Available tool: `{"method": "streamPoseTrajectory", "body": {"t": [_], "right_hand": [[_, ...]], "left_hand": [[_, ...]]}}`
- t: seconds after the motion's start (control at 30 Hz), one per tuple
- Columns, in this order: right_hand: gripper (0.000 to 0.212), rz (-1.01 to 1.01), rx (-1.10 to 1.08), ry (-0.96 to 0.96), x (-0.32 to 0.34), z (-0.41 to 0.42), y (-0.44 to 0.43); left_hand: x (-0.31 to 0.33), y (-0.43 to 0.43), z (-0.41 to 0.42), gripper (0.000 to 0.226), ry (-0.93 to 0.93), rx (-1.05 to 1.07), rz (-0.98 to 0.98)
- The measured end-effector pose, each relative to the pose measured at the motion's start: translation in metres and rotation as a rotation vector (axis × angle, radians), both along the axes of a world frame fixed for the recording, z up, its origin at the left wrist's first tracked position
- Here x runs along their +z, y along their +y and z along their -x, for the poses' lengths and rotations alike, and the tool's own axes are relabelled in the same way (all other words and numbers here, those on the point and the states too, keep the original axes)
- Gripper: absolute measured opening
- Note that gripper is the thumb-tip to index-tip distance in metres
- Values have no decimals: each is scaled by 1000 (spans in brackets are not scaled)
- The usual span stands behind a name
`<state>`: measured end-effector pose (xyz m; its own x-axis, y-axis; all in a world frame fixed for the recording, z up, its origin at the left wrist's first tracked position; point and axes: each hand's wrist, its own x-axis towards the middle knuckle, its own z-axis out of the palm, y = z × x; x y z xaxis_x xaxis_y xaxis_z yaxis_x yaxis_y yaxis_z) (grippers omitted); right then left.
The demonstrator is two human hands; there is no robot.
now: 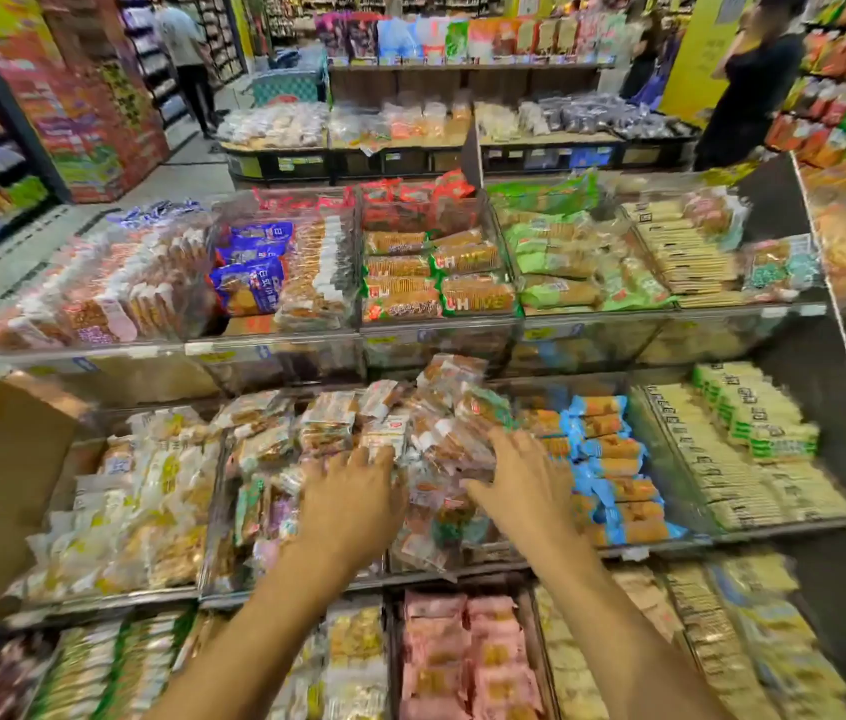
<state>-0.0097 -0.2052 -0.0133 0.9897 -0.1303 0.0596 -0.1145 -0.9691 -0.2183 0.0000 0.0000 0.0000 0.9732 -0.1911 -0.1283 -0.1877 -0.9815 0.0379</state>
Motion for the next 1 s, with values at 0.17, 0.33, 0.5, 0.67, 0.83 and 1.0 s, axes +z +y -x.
{"method": "streamPoseTrajectory", "body": {"t": [0.17,0.33,0.5,0.67,0.83,1.0], "right_hand": [[67,-15,92,-38,-35,-13,4],[65,-25,126,-92,-47,-30,11],[62,-67,129,-131,-47,-40,23],[74,-7,12,-5,-33,-55,44],[54,90,-15,-46,-27,-66,59],[39,38,20,-196,-25,-70,52]], "left_hand": [[-12,-3,7,51,39,26,47],[-15,0,13,57,51,38,39],[-17,3,8,53,47,29,45],[-20,11,0,47,47,12,77],[-28,23,-7,43,50,6,105],[-37,32,-13,38,38,-4,133]]}}
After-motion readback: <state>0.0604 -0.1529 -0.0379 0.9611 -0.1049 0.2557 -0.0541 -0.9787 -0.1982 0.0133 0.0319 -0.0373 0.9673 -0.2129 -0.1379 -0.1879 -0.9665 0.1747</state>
